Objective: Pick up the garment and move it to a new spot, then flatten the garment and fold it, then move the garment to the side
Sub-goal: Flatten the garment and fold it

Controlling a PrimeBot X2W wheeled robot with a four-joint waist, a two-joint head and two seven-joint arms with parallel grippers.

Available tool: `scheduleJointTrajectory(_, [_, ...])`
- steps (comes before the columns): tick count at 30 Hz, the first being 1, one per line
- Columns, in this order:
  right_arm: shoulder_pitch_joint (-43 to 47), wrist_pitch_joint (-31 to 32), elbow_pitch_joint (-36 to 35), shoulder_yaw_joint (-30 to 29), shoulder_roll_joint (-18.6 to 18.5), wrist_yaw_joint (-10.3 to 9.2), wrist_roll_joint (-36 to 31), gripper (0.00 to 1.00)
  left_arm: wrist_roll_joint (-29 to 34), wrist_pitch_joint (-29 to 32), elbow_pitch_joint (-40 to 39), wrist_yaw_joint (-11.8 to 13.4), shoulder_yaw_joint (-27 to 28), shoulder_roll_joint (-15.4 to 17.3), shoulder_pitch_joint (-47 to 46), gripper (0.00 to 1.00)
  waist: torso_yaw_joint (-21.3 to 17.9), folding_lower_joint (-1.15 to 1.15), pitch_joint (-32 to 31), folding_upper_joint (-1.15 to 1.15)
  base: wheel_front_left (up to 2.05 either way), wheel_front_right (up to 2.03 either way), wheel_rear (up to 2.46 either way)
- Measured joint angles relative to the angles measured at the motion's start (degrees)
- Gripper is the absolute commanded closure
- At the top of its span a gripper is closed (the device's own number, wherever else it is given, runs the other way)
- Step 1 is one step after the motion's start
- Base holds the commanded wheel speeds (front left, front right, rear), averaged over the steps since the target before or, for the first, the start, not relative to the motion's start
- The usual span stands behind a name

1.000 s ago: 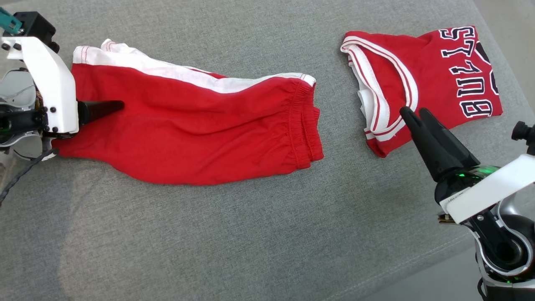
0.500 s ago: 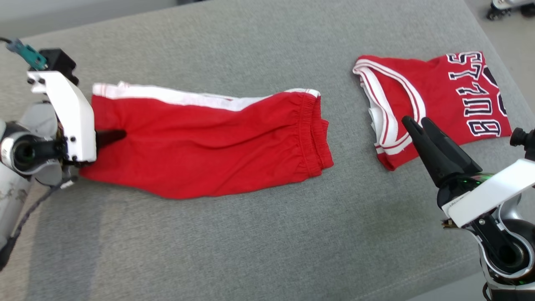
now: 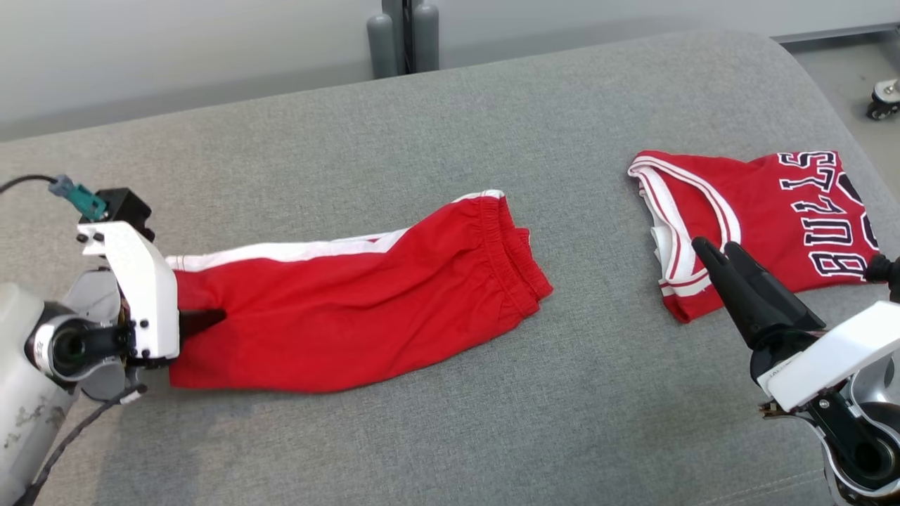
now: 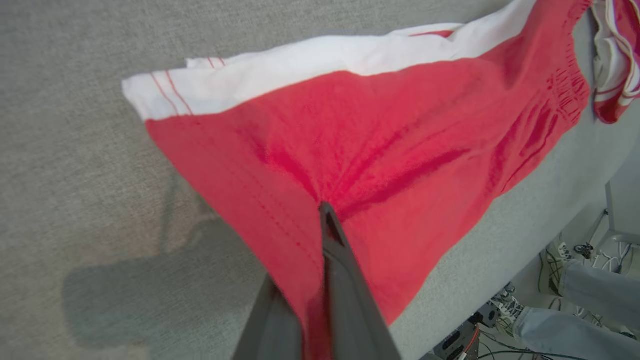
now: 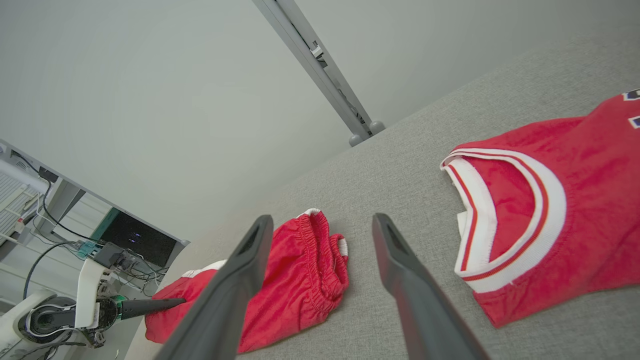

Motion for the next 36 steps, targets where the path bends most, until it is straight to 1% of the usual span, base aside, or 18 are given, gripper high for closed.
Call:
scheduleJointTrajectory(2, [0.31, 0.45, -0.1, -0.27, 0.11, 0.0, -0.02, 0.0, 0.07, -0.64, -0.15, 0.31, -0.12, 0.05, 1.04, 1.0, 0.27, 0.0, -0.58, 0.0, 0.0, 0.0, 0.0])
scheduleJointTrajectory(3, [0.41, 0.51, -0.2, -0.41, 0.14, 0.0, -0.04, 0.0, 0.23, -1.36, -0.11, 0.75, -0.09, 0.02, 1.49, 0.27, 0.39, 0.0, -0.83, 0.0, 0.0, 0.0, 0.0])
scheduleJointTrajectory(4, [0.51, 0.63, -0.24, -0.54, 0.19, 0.0, -0.1, 0.0, 0.55, -2.68, 0.09, 1.33, 0.04, -0.09, 1.75, 0.0, 0.51, 0.0, -1.05, 0.0, 0.0, 0.0, 0.0])
scheduleJointTrajectory(6, [0.64, 0.78, -0.23, -0.63, 0.36, 0.0, -0.29, 0.0, 1.07, -3.69, 0.48, 1.64, 0.05, -0.32, 1.82, 0.0, 0.8, 0.0, -1.47, 0.0, 0.0, 0.0, 0.0])
scheduleJointTrajectory(9, [1.22, 0.9, -0.08, -0.79, 0.59, 0.0, -1.05, 0.0, 1.26, -5.79, 0.3, 1.23, 0.41, -0.65, 2.31, 0.0, 1.44, 0.0, -2.23, 0.0, 0.0, 0.0, 0.0])
scheduleJointTrajectory(12, [1.74, 0.8, 0.29, -1.22, 0.7, 0.0, -1.86, 0.0, 3.22, -8.88, -1.09, 0.42, 0.67, 0.41, 2.3, 0.0, 2.25, 0.0, -3.29, 0.0, 0.0, 0.0, 0.0])
scheduleJointTrajectory(16, [2.8, -0.31, 0.51, -1.87, 0.68, 0.0, -3.69, 0.0, 4.87, -14.33, -4.43, 0.74, 2.32, 1.72, 2.46, 0.0, 3.53, 0.0, -5.14, 0.0, 0.0, 0.0, 0.0])
scheduleJointTrajectory(20, [3.1, -2.99, 0.08, -2.52, 0.32, 0.0, -5.88, 0.0, 7.31, -23.2, -9.79, 3.66, 5.05, 2.87, 4.48, 0.0, 5.16, 0.0, -6.82, 0.0, 0.0, 0.0, 0.0])
scheduleJointTrajectory(24, [3.53, -6.09, 0.0, -1.97, 0.08, 0.0, -8.53, 0.0, 9.37, -32.6, -15.62, 8.08, 7.38, 2.54, 9.66, 0.0, 6.99, 0.0, -8.1, 0.0, 0.0, 0.0, 0.0])
scheduleJointTrajectory(26, [3.75, -7.87, 0.26, -1.45, 0.09, 0.0, -9.76, 0.0, 10.56, -38.1, -18.5, 10.43, 8.81, 1.87, 12.28, 0.0, 7.85, 0.0, -8.59, 0.0, 0.0, 0.0, 0.0])
scheduleJointTrajectory(28, [3.94, -9.58, 0.78, -1.16, -0.09, 0.0, -11.34, 0.0, 12.46, -42.92, -20.87, 12.35, 9.34, 1.36, 15.1, 0.0, 8.62, 0.0, -9.03, 0.0, 0.0, 0.0, 0.0])
scheduleJointTrajectory(30, [4.46, -11.4, 1.31, -0.85, -0.1, 0.0, -12.4, 0.0, 13.11, -47.23, -23.05, 14.3, 10.24, 0.62, 18.36, 0.0, 9.24, 0.0, -9.48, 0.0, 0.0, 0.0, 0.0])
scheduleJointTrajectory(36, [6.23, -16.12, 3.39, -0.74, 0.13, 0.0, -15.75, 0.0, 16.31, -58.79, -28.1, 18.41, 11.2, -2.08, 27.25, 0.0, 10.34, 0.0, -10.59, 0.0, 0.0, 0.0, 0.0])
